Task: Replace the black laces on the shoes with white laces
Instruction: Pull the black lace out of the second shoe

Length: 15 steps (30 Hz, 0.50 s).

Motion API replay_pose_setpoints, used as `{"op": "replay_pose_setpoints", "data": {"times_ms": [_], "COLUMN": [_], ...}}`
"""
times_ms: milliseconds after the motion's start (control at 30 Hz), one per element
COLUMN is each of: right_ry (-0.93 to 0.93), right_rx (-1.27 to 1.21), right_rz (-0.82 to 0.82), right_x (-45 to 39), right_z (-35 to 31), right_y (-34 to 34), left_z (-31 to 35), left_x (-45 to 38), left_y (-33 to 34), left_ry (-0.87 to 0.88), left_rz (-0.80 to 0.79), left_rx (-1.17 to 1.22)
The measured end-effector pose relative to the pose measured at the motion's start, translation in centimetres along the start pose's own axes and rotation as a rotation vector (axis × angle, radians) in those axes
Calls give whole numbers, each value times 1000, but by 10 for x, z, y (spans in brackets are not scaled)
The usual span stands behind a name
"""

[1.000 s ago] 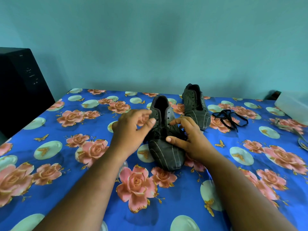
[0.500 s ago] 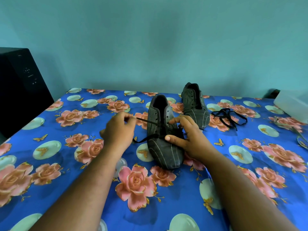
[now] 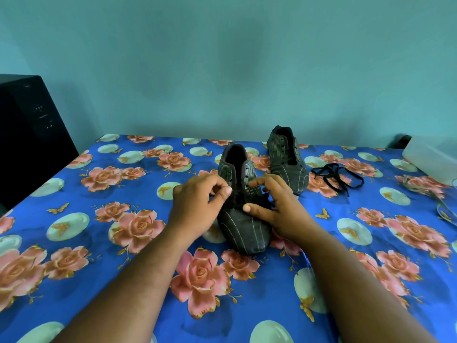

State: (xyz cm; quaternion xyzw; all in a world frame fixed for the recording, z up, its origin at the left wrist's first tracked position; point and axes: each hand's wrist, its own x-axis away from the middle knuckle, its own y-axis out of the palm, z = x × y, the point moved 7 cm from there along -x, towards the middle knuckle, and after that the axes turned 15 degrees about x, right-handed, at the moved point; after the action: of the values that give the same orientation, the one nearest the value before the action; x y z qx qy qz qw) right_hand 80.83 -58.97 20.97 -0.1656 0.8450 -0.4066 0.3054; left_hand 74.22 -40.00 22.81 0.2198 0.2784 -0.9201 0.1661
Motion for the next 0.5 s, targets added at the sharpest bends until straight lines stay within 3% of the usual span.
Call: {"op": "replay_pose_setpoints", "data": {"times_ms": [67, 167, 267, 333, 500], "right_ry": [6, 11, 8, 2, -11], "right_rx": [-13, -19, -13, -7, 4], "right_rz": [5, 8, 7, 3, 23], "right_x": [0, 0, 0, 0, -1], "right_z": [0, 1, 1, 1, 0], "right_y": [0, 1, 2, 3, -1], "left_z": [-9, -20, -23, -19, 2], "left_x": [-4, -5, -2, 0, 1], "left_y": [-9, -22, -27, -24, 4], "left_ry": [-60, -168, -236, -181, 35], "left_rz": [83, 231, 276, 240, -27], "left_rx": [48, -61, -132, -114, -165]}}
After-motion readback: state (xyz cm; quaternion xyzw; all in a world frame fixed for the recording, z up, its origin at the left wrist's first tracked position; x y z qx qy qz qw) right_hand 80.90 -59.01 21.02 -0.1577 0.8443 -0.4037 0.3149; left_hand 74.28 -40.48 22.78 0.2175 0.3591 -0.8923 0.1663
